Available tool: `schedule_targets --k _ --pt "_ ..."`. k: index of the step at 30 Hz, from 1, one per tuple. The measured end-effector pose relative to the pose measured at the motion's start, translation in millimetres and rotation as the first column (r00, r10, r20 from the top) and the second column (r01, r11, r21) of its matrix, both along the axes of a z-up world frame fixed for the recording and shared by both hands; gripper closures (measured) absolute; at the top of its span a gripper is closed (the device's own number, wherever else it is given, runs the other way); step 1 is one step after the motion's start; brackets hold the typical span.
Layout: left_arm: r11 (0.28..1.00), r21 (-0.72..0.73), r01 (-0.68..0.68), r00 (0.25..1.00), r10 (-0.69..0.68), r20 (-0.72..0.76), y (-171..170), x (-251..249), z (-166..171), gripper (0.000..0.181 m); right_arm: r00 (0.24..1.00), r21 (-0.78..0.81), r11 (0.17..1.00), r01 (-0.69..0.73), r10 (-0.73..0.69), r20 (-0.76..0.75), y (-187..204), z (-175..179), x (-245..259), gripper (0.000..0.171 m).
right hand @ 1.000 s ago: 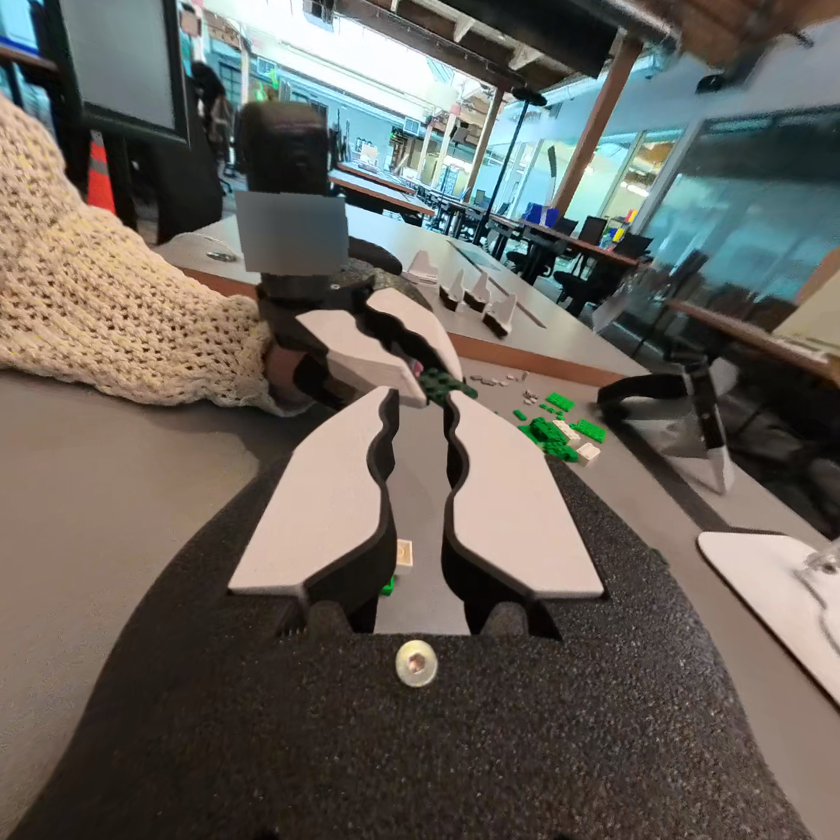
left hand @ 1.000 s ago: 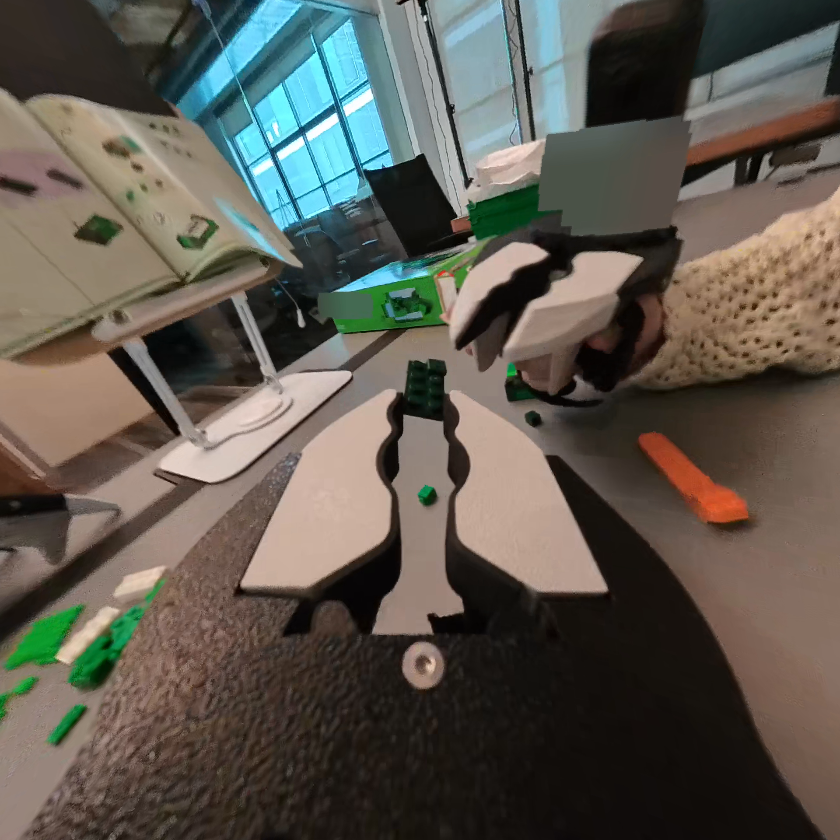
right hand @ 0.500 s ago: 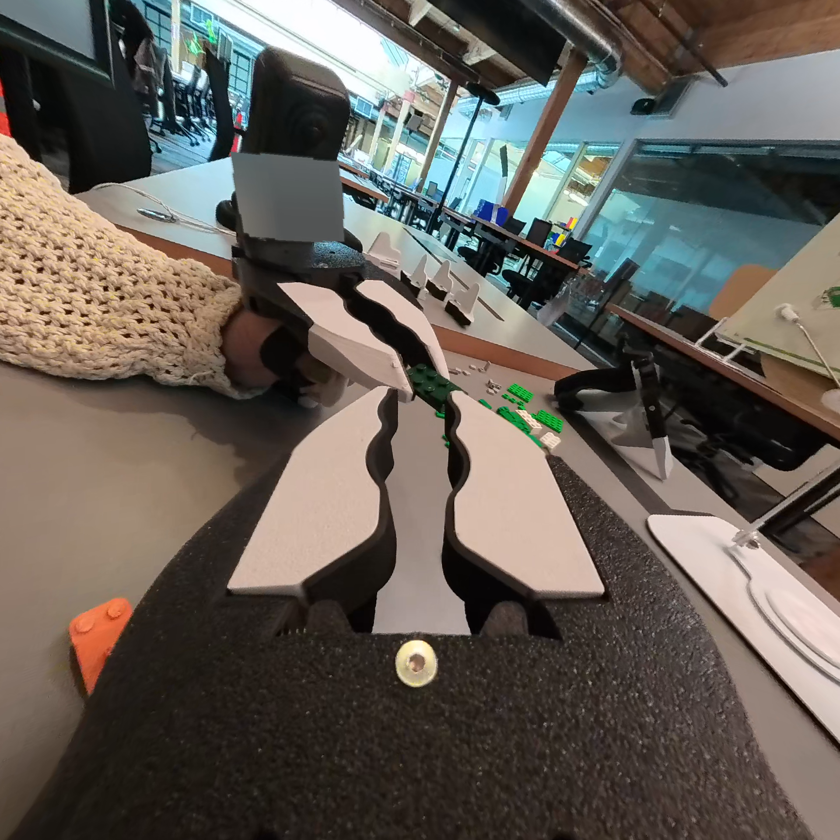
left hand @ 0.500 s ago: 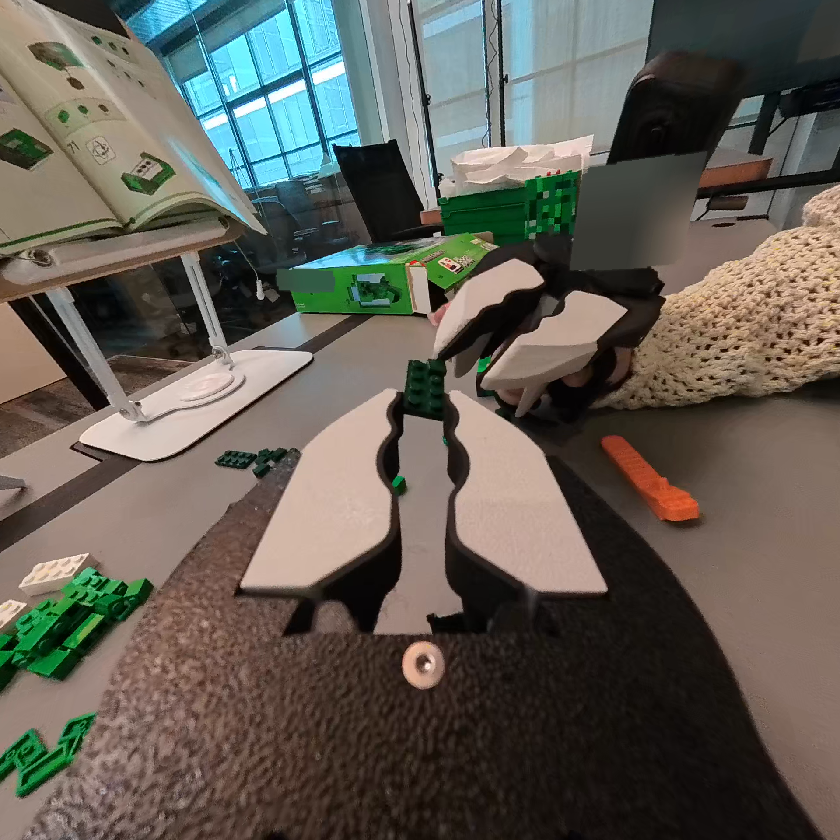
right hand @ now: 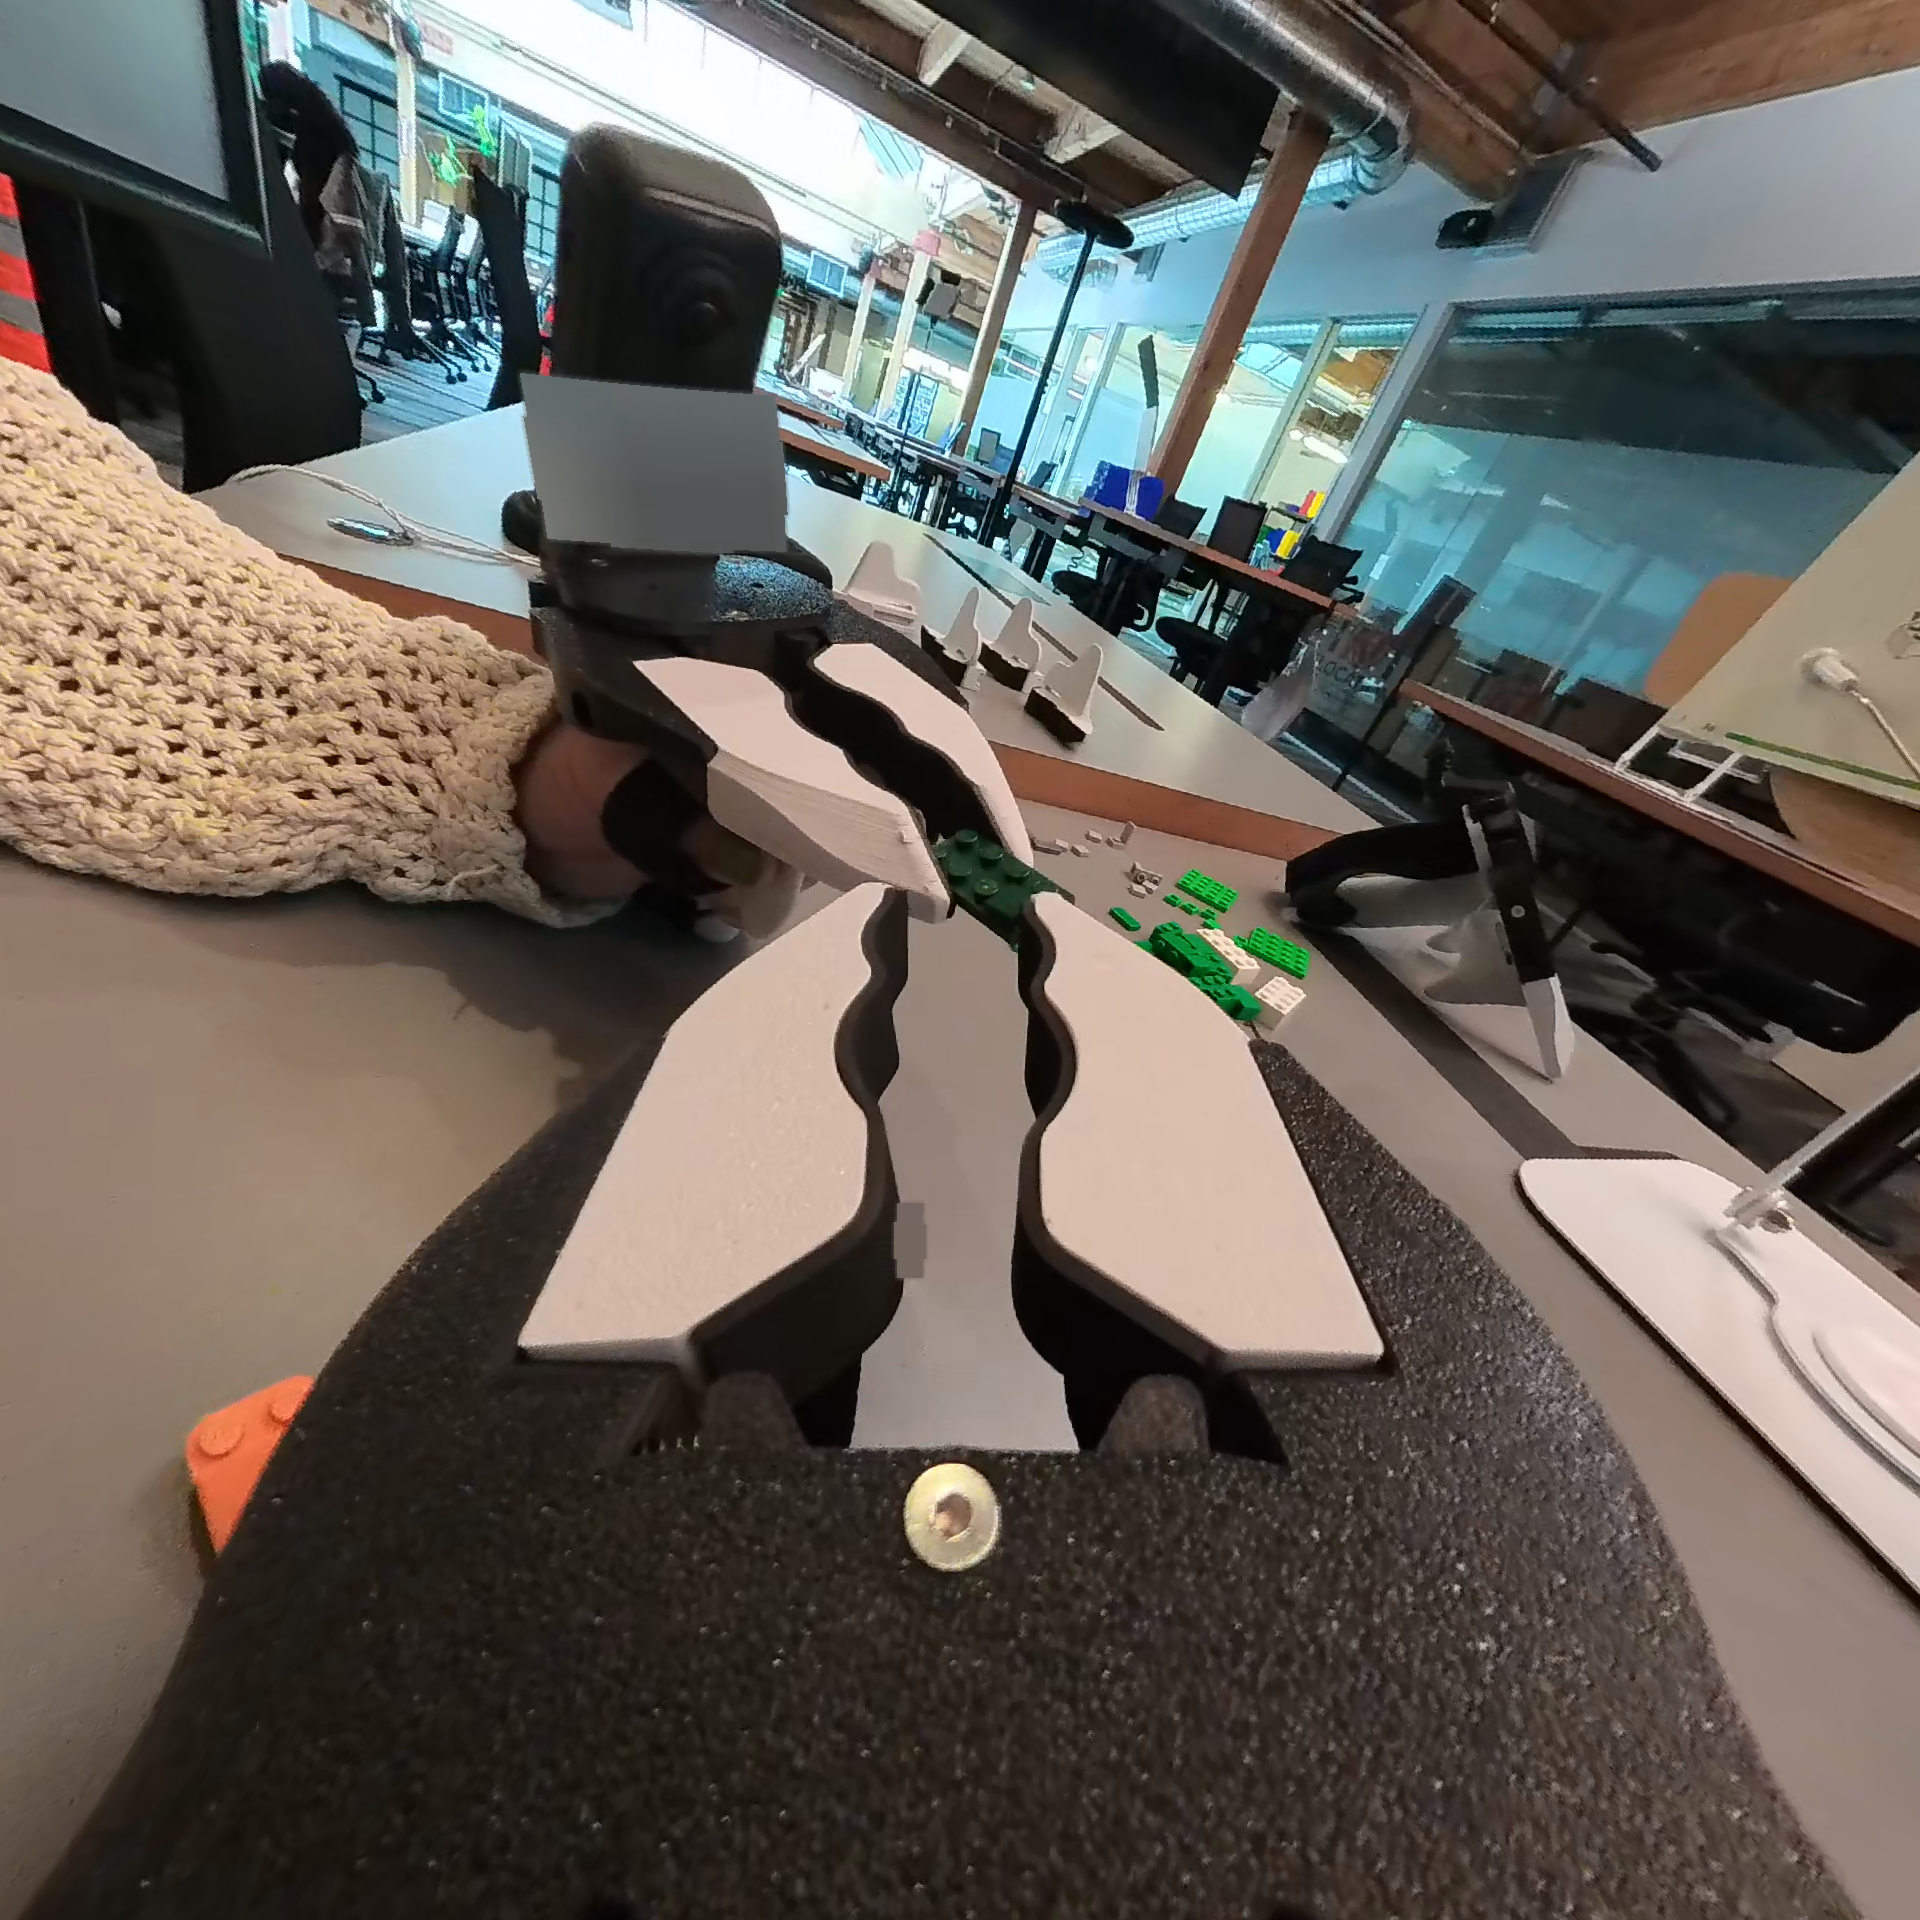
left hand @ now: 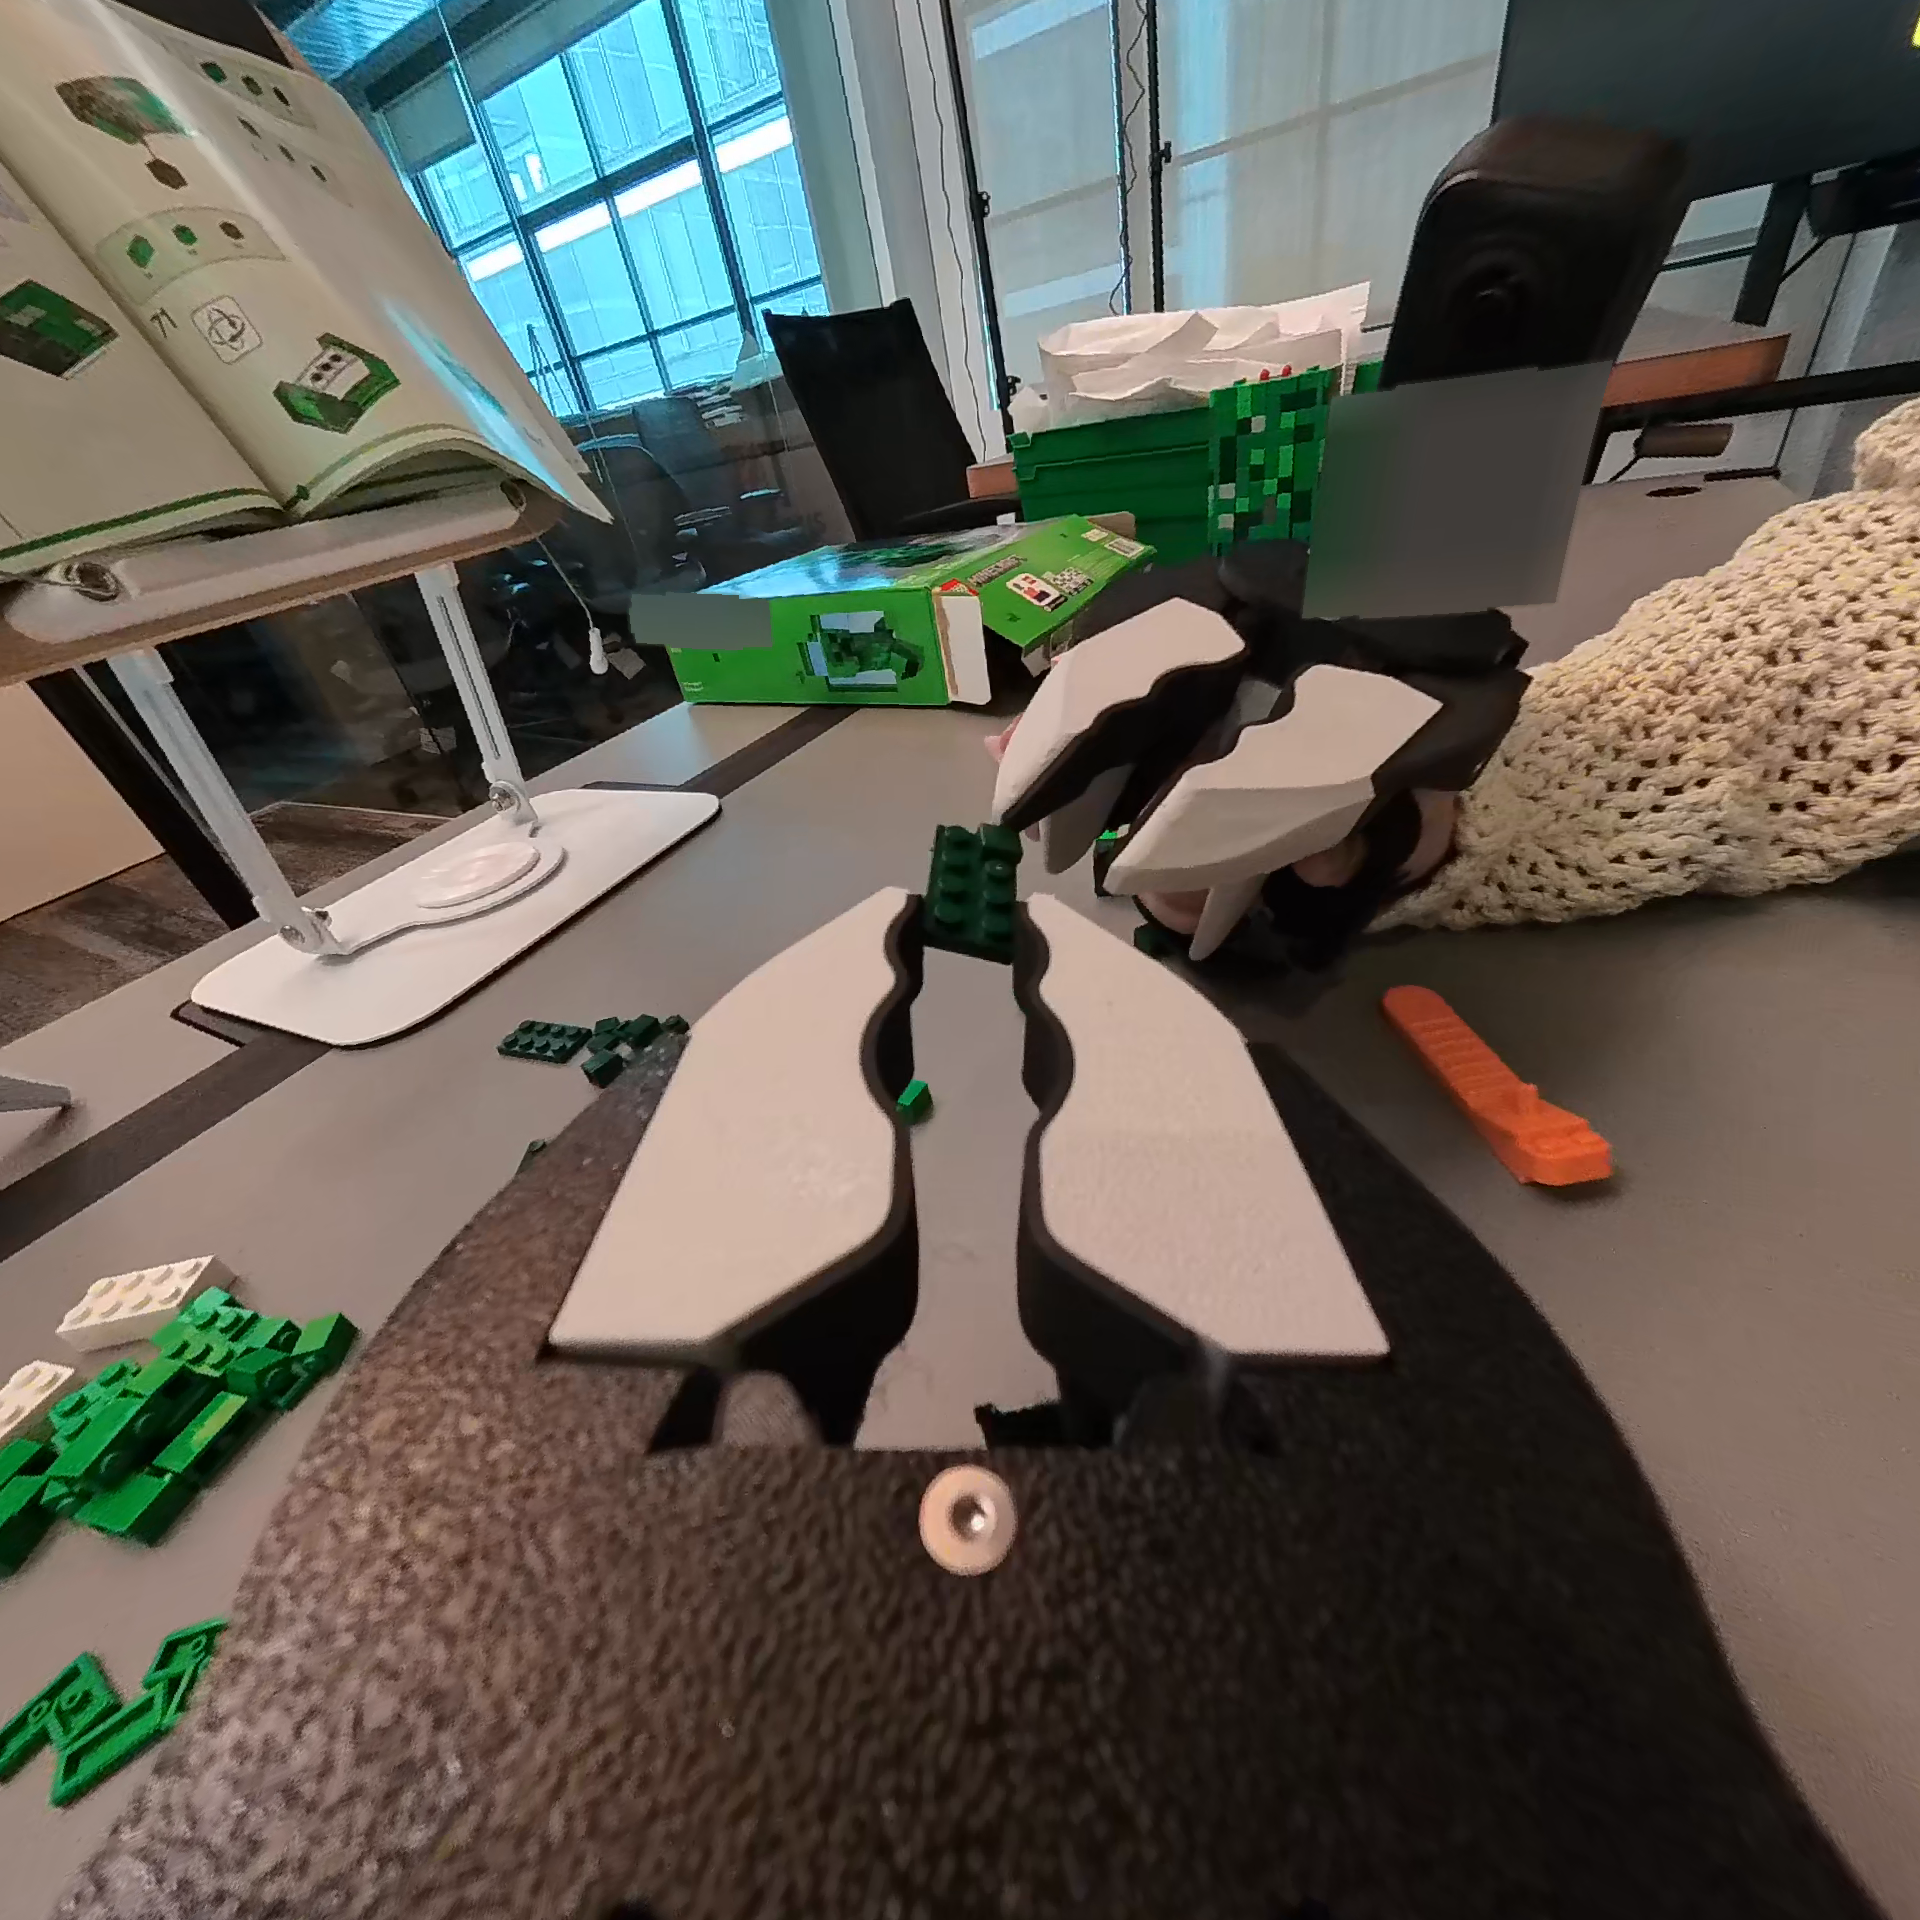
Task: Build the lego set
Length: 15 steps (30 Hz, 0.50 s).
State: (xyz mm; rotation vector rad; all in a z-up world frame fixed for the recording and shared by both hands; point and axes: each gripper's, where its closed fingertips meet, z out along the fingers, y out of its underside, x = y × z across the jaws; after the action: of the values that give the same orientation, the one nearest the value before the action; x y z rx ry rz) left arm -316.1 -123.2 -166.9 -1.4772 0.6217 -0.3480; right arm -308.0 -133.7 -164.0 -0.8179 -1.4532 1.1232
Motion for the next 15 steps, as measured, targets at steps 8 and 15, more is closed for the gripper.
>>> schedule_targets --k 8,15 --pt "1.0 0.003 -0.005 1.0 0.005 -0.01 0.2 0.3 -1.0 0.165 1.0 -0.038 0.999 0.003 -0.004 -0.009 3.4 2.1 0.2 0.157" --pt "1.0 0.005 -0.005 1.0 0.005 -0.011 -0.4 -0.1 -1.7 0.165 1.0 -0.036 0.999 -0.002 0.002 -0.005 2.6 1.4 0.2 0.157"
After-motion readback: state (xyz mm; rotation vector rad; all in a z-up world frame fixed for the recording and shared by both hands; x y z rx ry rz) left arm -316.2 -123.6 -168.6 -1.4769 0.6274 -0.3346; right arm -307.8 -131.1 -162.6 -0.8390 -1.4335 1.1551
